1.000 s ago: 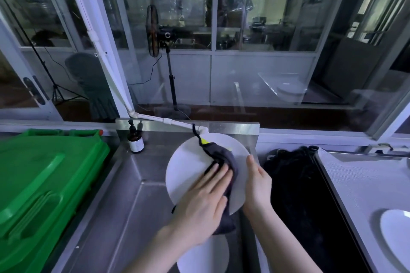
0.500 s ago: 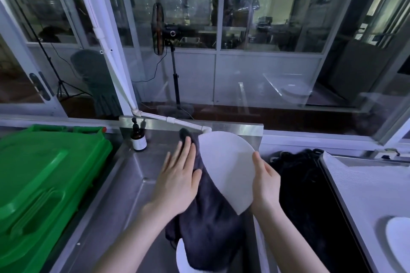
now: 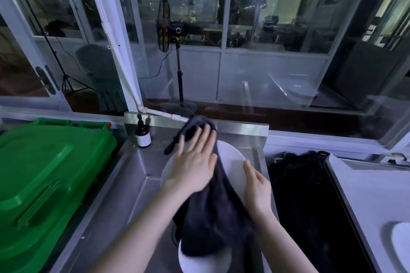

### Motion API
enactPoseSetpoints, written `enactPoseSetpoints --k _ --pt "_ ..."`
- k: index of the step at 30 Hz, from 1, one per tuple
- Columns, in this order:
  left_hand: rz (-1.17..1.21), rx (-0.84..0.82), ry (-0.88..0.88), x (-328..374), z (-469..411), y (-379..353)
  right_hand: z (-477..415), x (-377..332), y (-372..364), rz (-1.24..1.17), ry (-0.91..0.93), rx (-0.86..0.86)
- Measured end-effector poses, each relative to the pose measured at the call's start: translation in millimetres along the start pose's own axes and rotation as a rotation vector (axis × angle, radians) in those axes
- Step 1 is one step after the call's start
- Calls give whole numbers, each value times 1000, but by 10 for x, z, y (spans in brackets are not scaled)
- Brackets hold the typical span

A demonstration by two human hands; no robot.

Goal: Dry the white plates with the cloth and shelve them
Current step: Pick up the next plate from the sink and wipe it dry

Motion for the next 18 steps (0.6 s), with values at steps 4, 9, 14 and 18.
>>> enactPoseSetpoints --k 4,9,14,18 --pt "128 -97 151 -468 -144 -3 30 41 24 -22 -42 -6" --pt "243 260 71 -224 309 570 -34 -48 20 -106 -22 7" --pt "29 122 -94 330 730 400 -113 -126 9 -23 16 -3" --pt "142 97 -102 476 826 406 -39 -28 -11 15 -18 14"
Point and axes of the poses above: each hand's wrist, its own z-axis away from the middle knuckle, its own y-axis out of the back of the hand, x = y × z, the point moved 10 cm from there along -z, towards the middle knuckle
